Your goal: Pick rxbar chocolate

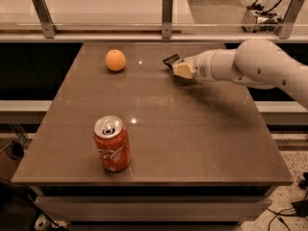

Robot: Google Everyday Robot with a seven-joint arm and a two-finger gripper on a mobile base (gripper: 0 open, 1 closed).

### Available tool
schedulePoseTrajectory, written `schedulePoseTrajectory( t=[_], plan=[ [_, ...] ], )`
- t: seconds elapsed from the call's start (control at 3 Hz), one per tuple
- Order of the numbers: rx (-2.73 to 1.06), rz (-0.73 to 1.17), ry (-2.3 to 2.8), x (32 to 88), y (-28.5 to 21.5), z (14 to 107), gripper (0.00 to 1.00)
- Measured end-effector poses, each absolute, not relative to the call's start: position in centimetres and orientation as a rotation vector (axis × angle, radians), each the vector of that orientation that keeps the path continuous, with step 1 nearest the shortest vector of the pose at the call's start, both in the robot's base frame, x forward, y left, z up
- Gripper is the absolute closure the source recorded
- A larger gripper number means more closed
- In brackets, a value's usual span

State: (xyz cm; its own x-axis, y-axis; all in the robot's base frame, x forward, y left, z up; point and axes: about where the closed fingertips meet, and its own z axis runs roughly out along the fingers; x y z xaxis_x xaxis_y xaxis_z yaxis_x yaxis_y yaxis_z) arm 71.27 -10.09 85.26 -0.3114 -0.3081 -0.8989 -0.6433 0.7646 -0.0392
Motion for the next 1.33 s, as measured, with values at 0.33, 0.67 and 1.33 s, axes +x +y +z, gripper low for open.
schedulePoseTrajectory(
  t=[0.33,0.67,1.33],
  plan=[
    [-0.814,0.390,1.885,71.4,-9.9,89.9,1.00],
    [-0.897,0.408,1.858,71.4,-9.3,92.8,1.00],
    [-1.040,0.496,1.792,70.9,-8.1,96.1,1.00]
  ],
)
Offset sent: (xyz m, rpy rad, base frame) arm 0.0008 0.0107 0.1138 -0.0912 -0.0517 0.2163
